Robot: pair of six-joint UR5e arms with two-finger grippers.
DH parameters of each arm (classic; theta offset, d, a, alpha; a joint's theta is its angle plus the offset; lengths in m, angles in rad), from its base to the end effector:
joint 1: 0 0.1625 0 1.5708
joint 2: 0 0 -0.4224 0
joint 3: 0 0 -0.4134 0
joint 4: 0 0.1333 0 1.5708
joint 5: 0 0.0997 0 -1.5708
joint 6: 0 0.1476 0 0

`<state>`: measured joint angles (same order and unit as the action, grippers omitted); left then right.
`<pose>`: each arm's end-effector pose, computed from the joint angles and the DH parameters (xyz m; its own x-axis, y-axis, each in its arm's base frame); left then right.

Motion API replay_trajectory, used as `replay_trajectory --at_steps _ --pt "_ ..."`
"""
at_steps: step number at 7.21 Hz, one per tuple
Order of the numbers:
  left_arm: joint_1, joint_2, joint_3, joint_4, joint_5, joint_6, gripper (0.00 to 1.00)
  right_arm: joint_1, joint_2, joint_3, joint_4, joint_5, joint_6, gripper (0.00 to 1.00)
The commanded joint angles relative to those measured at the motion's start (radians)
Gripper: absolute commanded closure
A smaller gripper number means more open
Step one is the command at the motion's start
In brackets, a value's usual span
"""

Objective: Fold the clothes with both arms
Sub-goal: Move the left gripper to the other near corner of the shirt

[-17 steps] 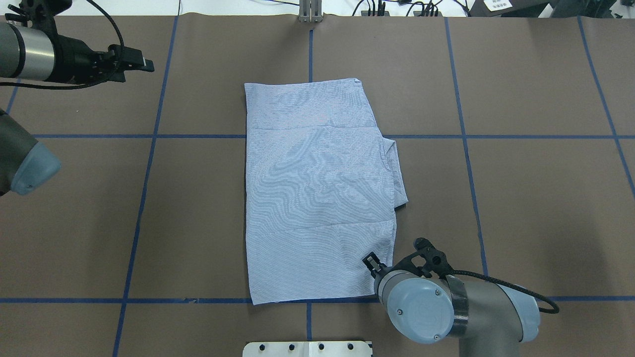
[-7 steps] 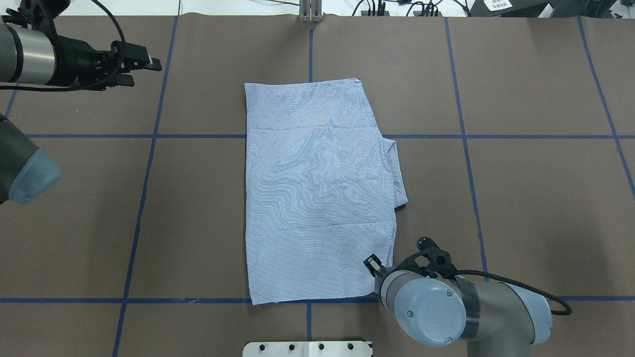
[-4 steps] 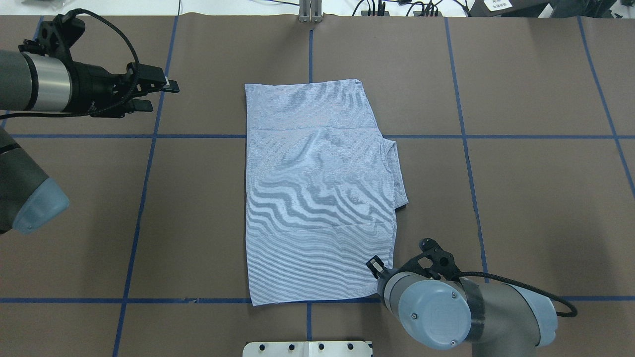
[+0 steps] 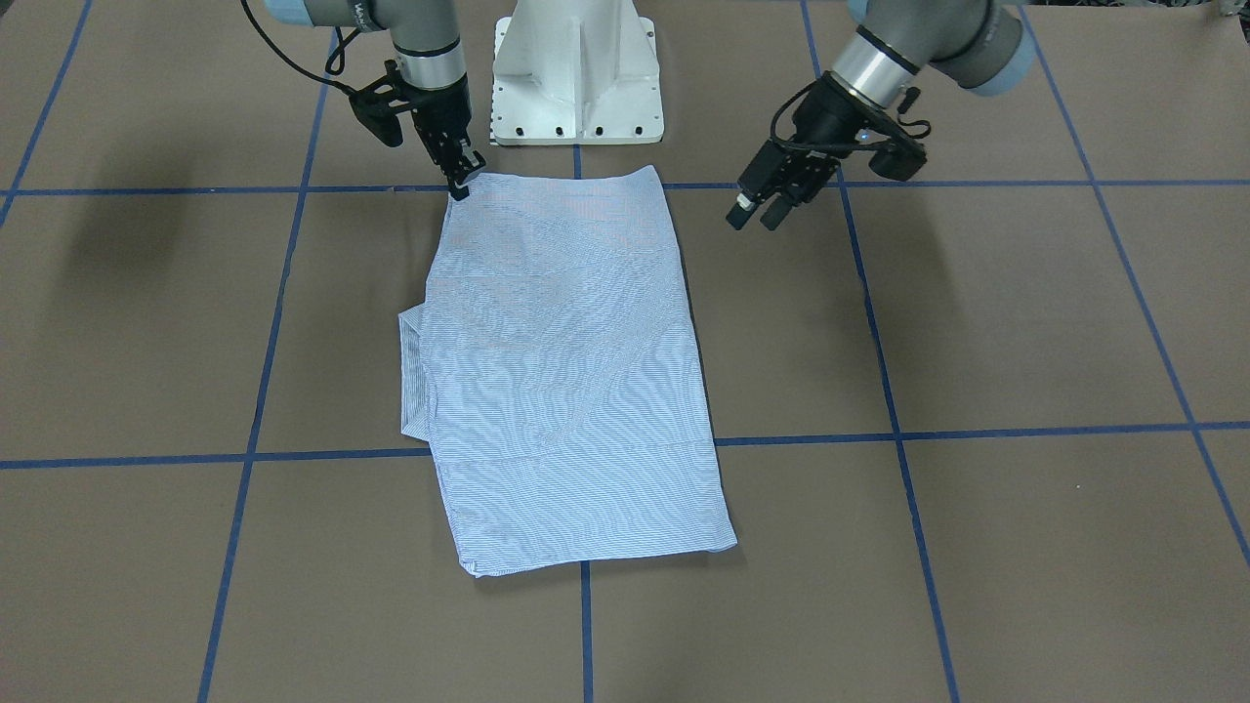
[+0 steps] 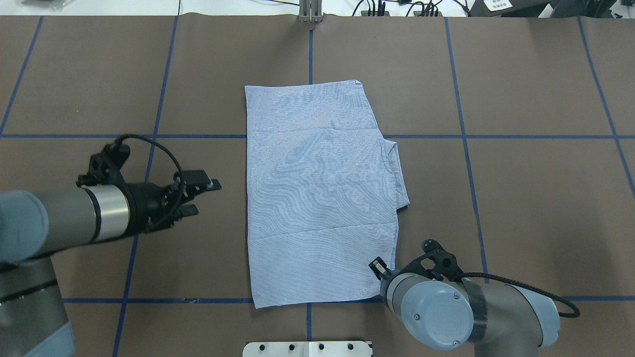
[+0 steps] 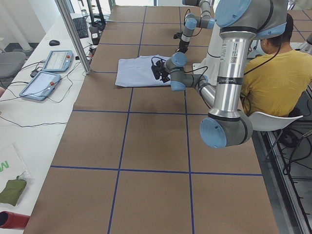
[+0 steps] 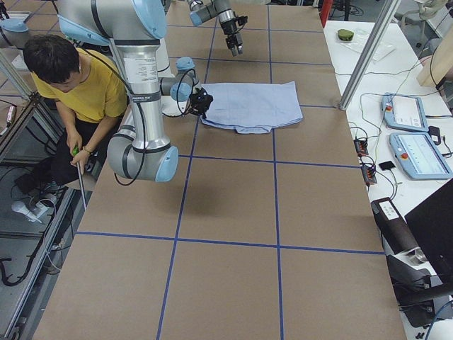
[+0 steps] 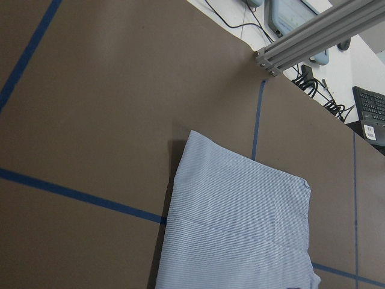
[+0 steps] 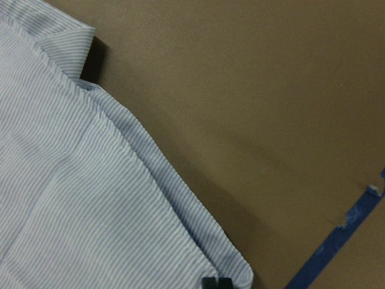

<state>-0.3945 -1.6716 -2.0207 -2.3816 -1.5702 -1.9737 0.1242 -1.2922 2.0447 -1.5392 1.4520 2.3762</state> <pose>0.4656 -0.3383 0.2996 0.0255 -0.4353 -0.8999 0.4293 0.8178 -0.3834 -0.5688 -0.2230 0.3194 0.3382 0.7638 0.5498 -0.6494 0.6122 -0.4511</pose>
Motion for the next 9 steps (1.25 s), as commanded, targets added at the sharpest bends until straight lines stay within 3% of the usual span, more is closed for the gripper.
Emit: replay_trajectory --at_steps 1,2,5,9 --pt "0.184 -0.002 0.019 0.027 0.126 -0.144 0.17 0.0 -0.001 0.002 0.001 0.001 0.0 1.0" --pt "0.227 -0.025 0.061 0.028 0.178 -0.148 0.17 0.0 0.002 0.002 0.001 -0.001 0.0 1.0" --pt "0.272 -0.106 0.128 0.042 0.186 -0.18 0.23 0.0 -0.001 0.011 0.001 -0.001 0.0 1.0" --pt "0.345 -0.106 0.135 0.042 0.231 -0.244 0.38 0.0 0.001 0.023 0.001 -0.001 0.0 1.0"
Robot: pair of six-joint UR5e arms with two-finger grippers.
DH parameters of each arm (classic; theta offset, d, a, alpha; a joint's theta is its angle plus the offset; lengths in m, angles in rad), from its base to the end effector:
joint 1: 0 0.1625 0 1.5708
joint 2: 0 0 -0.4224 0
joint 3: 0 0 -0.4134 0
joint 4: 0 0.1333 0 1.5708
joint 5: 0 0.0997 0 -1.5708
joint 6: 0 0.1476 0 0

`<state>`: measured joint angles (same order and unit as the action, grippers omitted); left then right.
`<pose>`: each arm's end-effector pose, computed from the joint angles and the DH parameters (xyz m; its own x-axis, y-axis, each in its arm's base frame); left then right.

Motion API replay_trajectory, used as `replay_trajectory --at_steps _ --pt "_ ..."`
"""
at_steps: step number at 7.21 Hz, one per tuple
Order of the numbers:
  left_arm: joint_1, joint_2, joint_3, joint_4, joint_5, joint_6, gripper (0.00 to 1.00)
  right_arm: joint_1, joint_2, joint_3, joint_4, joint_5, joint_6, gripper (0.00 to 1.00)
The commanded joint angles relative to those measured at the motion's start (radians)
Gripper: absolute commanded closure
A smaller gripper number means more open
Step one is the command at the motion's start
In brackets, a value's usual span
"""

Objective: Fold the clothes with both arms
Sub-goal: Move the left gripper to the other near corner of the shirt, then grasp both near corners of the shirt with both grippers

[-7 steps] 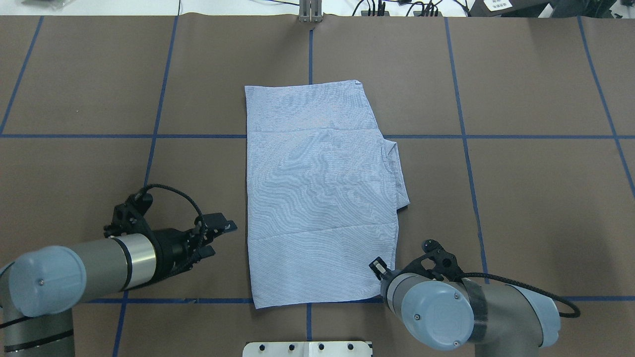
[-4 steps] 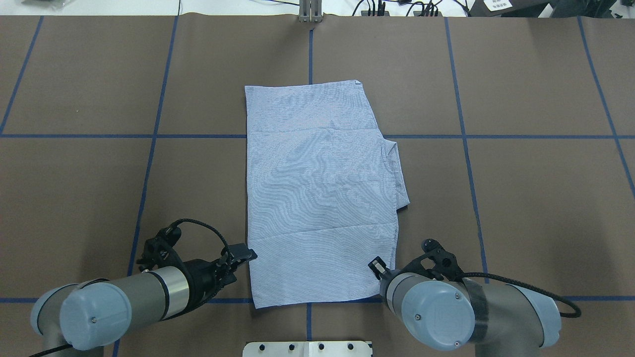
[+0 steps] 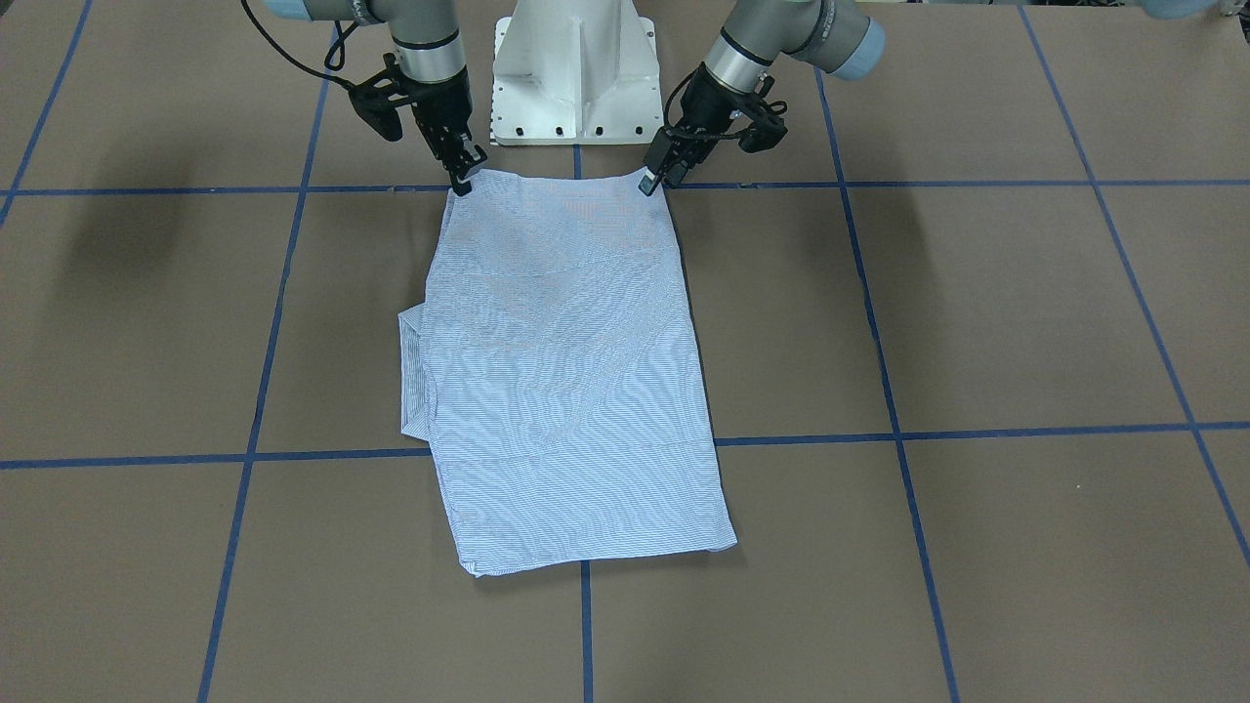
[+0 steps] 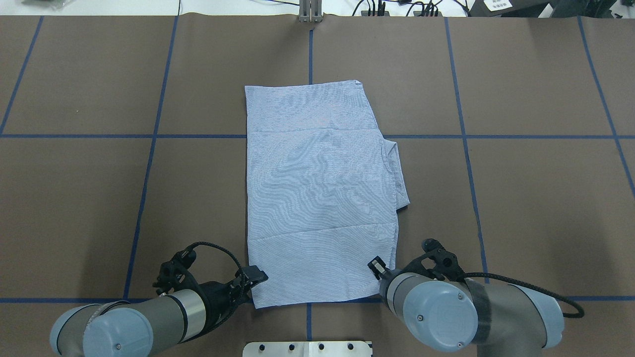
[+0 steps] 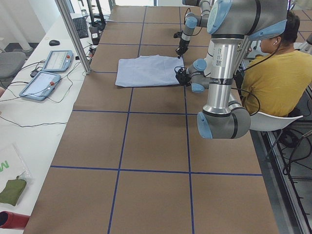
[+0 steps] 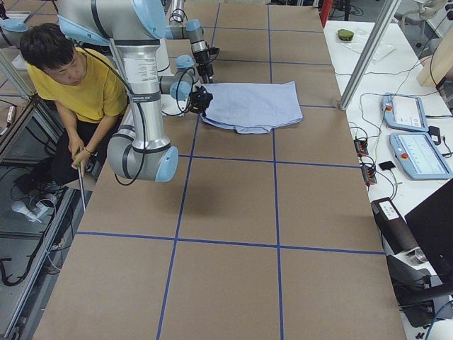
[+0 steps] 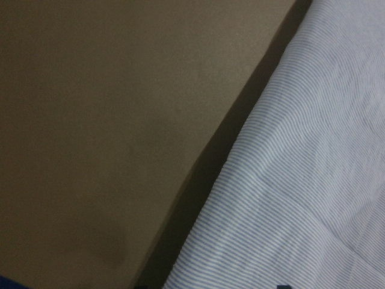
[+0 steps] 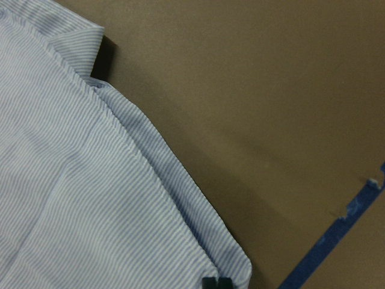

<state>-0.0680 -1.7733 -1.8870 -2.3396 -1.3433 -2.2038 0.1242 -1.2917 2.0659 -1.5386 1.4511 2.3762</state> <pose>0.5972 -0.2076 0.3158 0.0579 -0.5816 -0.8114 0.3925 0.7606 -0.5172 -0.5635 -0.2224 0.3090 0.3254 0.7621 0.5597 -0.6397 0.6133 -0.4632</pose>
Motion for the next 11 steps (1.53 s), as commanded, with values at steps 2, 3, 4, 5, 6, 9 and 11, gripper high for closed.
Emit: replay_trajectory --at_steps 2,3,4,5,6,9,11 --pt "0.046 -0.005 0.003 0.014 0.004 -0.045 0.49 0.0 0.0 0.003 0.0 0.0 0.0 1.0" --pt "0.063 -0.003 0.011 0.016 0.004 -0.05 0.51 0.0 0.0 0.003 0.0 -0.001 0.0 1.0" --pt "0.063 -0.005 0.011 0.016 0.004 -0.05 0.64 0.0 0.0 0.003 0.0 -0.002 0.0 1.0" --pt "0.063 -0.003 0.011 0.016 0.004 -0.05 0.97 0.0 -0.001 0.0 0.0 0.0 0.0 1.0" --pt "0.062 -0.003 0.008 0.016 0.004 -0.05 1.0 0.0 -0.001 0.0 0.0 0.0 0.0 1.0" --pt "0.05 0.006 -0.091 0.016 0.003 -0.048 1.0 0.0 0.0 0.032 -0.002 -0.003 0.002 1.0" --pt "0.047 0.005 -0.267 0.15 0.001 -0.05 1.0 0.003 -0.079 0.194 -0.015 0.027 0.04 1.0"
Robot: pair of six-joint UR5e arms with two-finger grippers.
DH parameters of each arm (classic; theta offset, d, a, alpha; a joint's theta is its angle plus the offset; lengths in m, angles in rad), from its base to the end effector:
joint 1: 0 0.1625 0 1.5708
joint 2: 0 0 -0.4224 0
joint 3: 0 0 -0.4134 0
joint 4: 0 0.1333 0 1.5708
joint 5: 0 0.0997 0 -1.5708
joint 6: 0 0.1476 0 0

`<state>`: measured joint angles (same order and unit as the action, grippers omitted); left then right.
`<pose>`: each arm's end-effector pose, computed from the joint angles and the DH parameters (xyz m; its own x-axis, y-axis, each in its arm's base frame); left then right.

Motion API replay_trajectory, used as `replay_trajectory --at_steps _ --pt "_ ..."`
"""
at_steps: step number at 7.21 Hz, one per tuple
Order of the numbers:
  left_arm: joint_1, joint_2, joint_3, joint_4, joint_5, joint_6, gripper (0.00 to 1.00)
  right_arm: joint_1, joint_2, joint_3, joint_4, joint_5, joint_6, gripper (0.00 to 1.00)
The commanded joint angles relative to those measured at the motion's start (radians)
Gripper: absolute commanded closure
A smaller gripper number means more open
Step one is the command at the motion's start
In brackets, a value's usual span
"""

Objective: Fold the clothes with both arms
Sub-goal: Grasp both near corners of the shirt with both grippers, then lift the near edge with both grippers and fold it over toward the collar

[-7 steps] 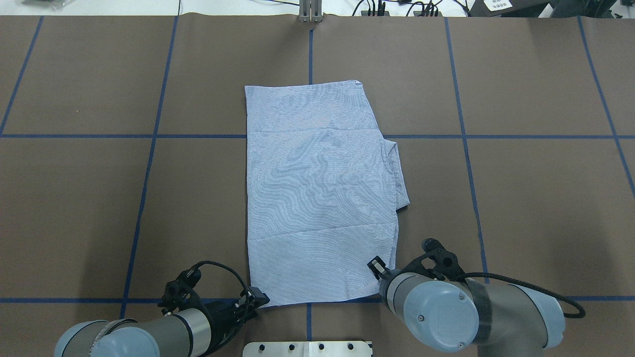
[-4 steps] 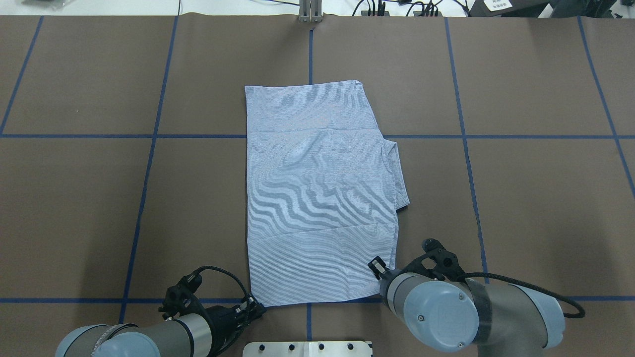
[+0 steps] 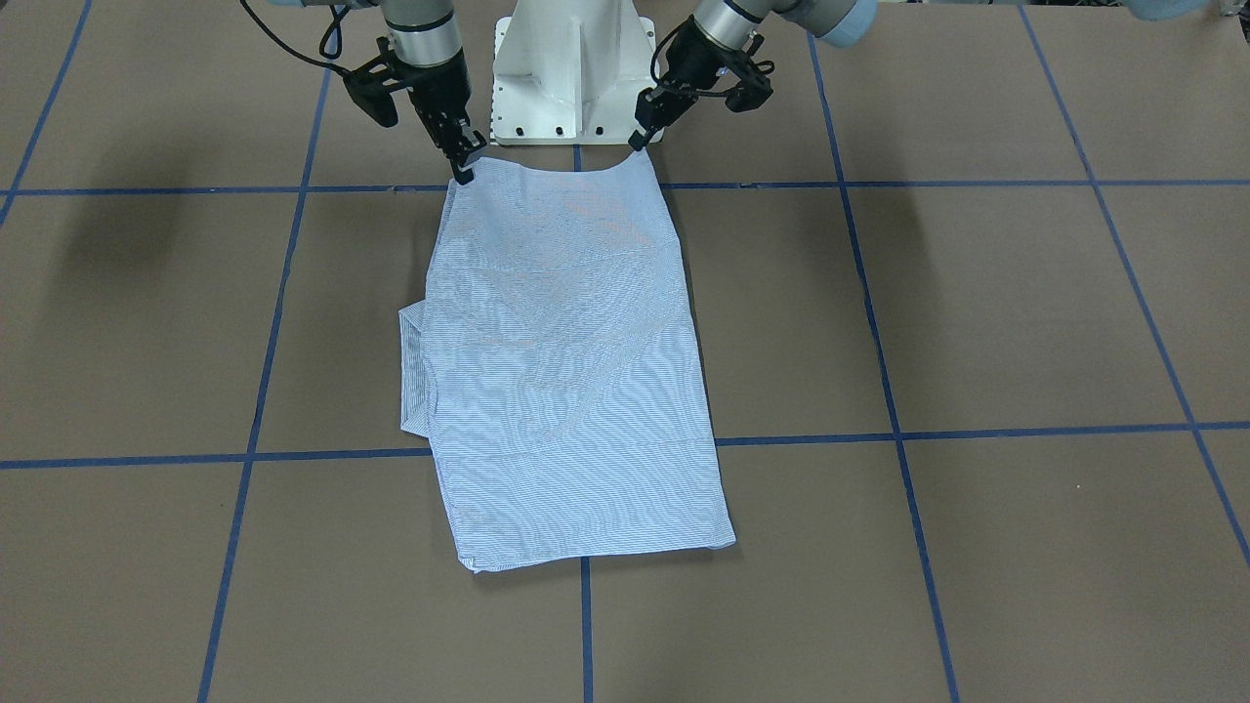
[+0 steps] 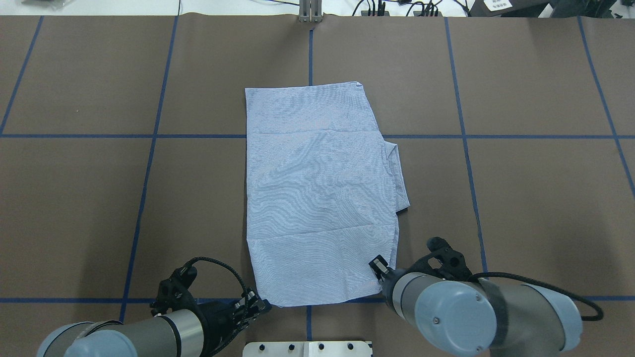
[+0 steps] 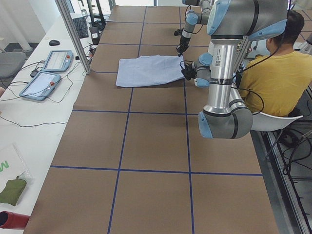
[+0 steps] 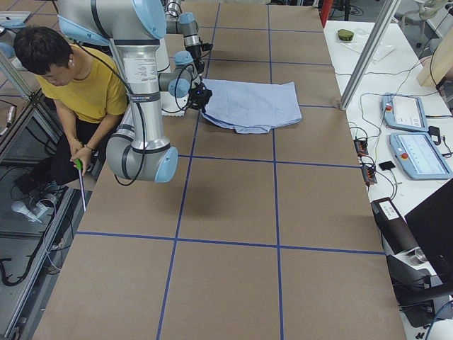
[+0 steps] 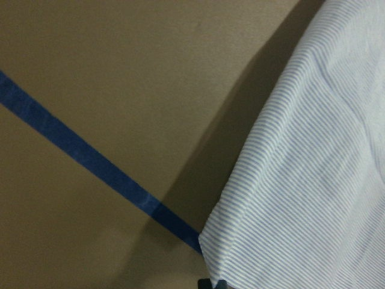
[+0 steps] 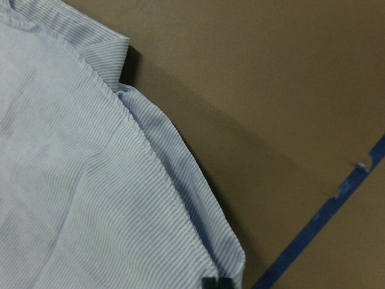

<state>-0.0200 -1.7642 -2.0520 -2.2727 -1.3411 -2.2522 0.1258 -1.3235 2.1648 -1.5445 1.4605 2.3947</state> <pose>0.5608 -0.1782 0.2487 -0.0030 -0.6134 -0.7898 0.3102 0.7502 -0.5839 -0.5321 -0.2180 0.2827 0.2832 0.7710 0.5704 -0.6121 0.6032 -0.5114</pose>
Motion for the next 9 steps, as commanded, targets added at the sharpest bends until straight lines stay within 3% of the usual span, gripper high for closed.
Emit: replay_trajectory --at_steps 1,2,4,6,7,9 --pt "-0.003 0.0 -0.179 0.116 -0.003 -0.003 1.0 0.003 -0.062 0.178 -0.053 0.039 0.021 1.0" --pt "-0.006 0.006 -0.215 0.117 -0.004 -0.013 1.0 0.035 -0.056 0.246 -0.112 0.072 0.021 1.0" --pt "-0.149 -0.014 -0.217 0.154 -0.061 0.0 1.0 0.252 0.018 0.225 -0.126 0.249 0.006 1.0" --pt "-0.369 -0.172 -0.034 0.163 -0.239 0.051 1.0 0.49 0.2 -0.016 -0.124 0.425 -0.099 1.0" --pt "-0.42 -0.21 0.023 0.163 -0.248 0.052 1.0 0.561 0.237 -0.083 -0.114 0.455 -0.106 1.0" --pt "-0.504 -0.212 0.044 0.165 -0.251 0.056 1.0 0.61 0.344 -0.245 -0.112 0.455 -0.15 1.0"
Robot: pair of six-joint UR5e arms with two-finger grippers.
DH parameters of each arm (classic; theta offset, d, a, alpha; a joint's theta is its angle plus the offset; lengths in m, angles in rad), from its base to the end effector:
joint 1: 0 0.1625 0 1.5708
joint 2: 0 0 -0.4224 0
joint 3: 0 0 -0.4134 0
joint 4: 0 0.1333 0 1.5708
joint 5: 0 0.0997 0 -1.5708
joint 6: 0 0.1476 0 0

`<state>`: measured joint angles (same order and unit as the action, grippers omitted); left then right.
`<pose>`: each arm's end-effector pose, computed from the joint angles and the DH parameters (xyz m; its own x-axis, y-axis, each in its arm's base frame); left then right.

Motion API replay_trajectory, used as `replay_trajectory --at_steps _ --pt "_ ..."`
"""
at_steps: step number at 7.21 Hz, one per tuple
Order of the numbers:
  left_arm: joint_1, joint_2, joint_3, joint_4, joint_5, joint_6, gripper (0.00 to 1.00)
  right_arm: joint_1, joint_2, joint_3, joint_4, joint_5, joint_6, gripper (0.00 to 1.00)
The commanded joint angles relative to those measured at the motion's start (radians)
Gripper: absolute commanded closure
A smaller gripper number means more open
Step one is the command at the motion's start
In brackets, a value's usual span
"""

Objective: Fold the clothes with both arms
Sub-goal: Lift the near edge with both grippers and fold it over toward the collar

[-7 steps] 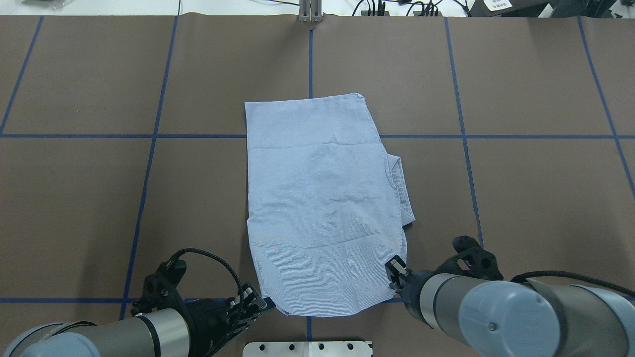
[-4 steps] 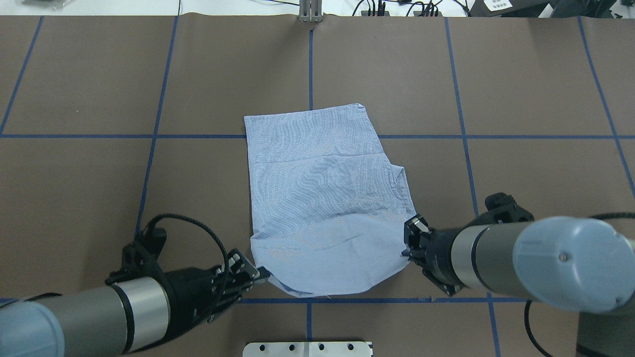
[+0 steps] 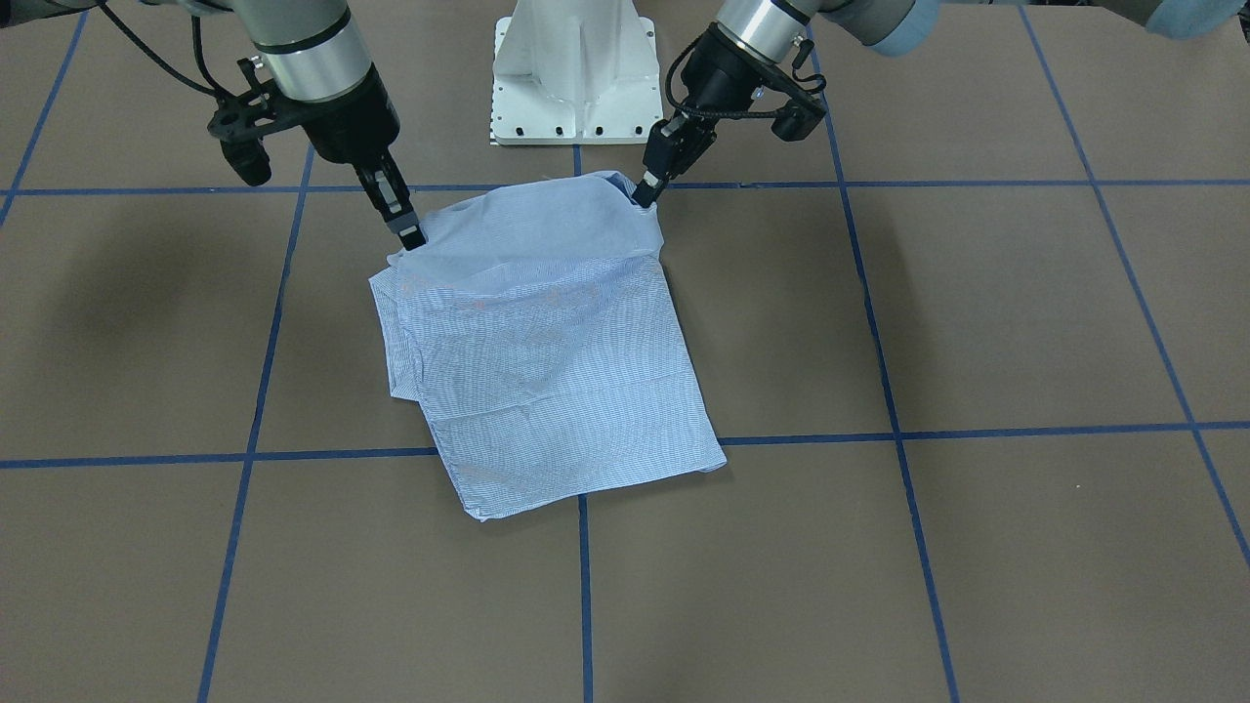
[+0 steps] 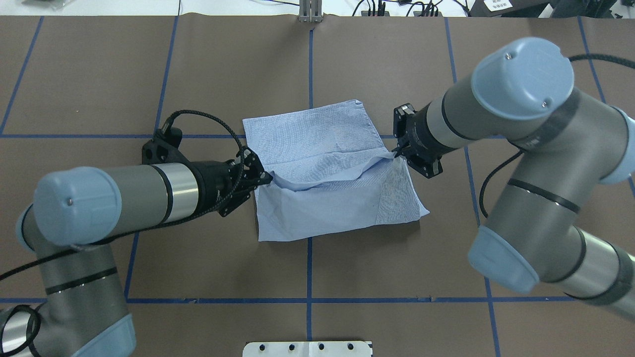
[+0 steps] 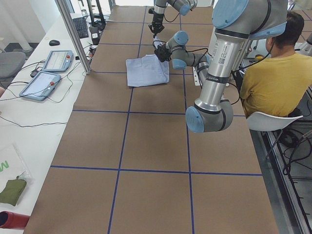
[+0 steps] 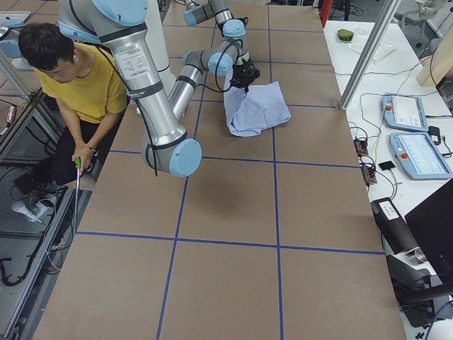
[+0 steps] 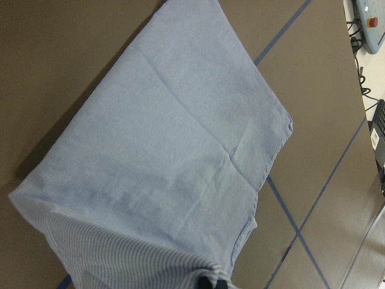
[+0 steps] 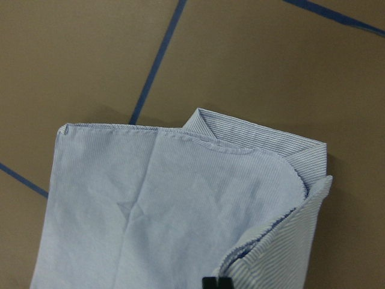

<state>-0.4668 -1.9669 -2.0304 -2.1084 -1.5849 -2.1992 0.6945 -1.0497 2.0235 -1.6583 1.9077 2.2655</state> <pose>0.4740 -0.3858 0.1680 -0.1297 -0.5929 -0.7948 0.4467 0.6807 -0.5806 -0.4174 -0.4577 0.1978 0.1125 0.8800 0.4614 -0.6239 0.4240 -0.6565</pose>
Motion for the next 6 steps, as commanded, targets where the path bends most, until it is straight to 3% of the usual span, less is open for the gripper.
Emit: replay_trajectory --at_steps 1,5,6 --pt "-0.097 -0.023 0.071 -0.002 -0.041 0.007 1.0 0.051 0.114 -0.188 0.027 0.01 -0.046 1.0" --pt "-0.176 -0.147 0.352 -0.021 -0.035 0.067 1.0 0.088 0.261 -0.559 0.218 0.031 -0.133 1.0" --pt "-0.193 -0.176 0.436 -0.081 -0.033 0.073 1.0 0.092 0.305 -0.666 0.285 0.031 -0.147 1.0"
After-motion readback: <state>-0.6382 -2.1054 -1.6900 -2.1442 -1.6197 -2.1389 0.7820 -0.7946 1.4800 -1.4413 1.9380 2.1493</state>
